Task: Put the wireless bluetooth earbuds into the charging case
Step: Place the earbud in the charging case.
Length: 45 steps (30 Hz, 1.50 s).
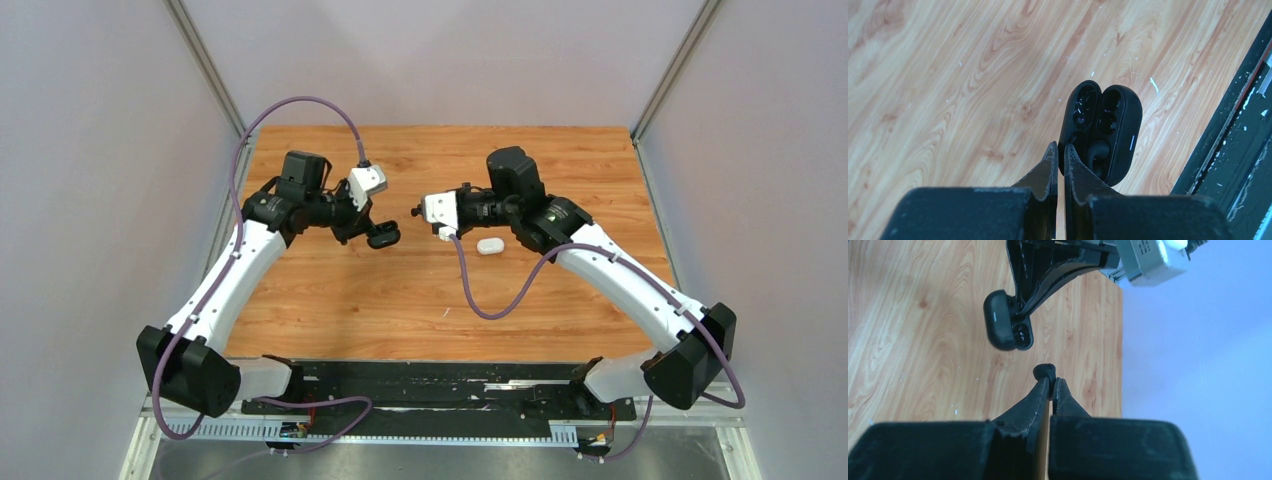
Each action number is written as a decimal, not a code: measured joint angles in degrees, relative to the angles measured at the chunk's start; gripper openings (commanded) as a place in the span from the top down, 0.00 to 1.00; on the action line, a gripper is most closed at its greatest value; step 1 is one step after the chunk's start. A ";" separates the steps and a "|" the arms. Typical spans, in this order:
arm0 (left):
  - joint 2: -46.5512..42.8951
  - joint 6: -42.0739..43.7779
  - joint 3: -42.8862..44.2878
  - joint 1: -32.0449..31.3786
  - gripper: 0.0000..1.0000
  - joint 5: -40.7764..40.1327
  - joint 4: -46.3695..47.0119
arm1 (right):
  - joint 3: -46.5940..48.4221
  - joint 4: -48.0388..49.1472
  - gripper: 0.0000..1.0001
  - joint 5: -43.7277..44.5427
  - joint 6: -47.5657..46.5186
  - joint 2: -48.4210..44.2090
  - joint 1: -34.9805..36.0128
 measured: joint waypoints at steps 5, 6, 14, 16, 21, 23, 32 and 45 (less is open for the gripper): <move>-1.05 3.39 0.63 -3.34 1.00 -2.86 0.66 | 0.37 2.84 1.00 -0.66 1.07 2.69 1.09; -1.68 4.15 0.61 -4.09 1.00 -3.89 1.11 | 0.70 2.93 1.00 -0.76 1.62 3.41 1.20; -6.56 9.77 -0.39 -8.31 1.00 -9.29 5.42 | 4.90 3.43 1.00 -2.38 9.01 8.81 2.62; -8.24 11.34 -1.99 -8.96 1.00 -10.23 6.86 | 5.31 3.50 1.00 -2.73 10.25 8.85 2.93; -11.47 14.43 -4.59 -10.27 1.00 -11.56 8.41 | 6.21 3.76 1.00 -3.41 12.74 8.87 3.28; -12.04 15.10 -4.98 -10.38 1.00 -11.69 9.57 | 6.27 3.80 1.00 -3.72 13.38 8.87 3.34; -13.92 17.18 -7.04 -10.69 1.00 -11.78 12.70 | 6.27 3.54 1.00 -4.72 14.75 9.90 3.32; -15.47 19.28 -8.41 -11.50 1.00 -12.70 14.03 | 8.31 1.25 1.00 -5.81 15.15 10.80 3.32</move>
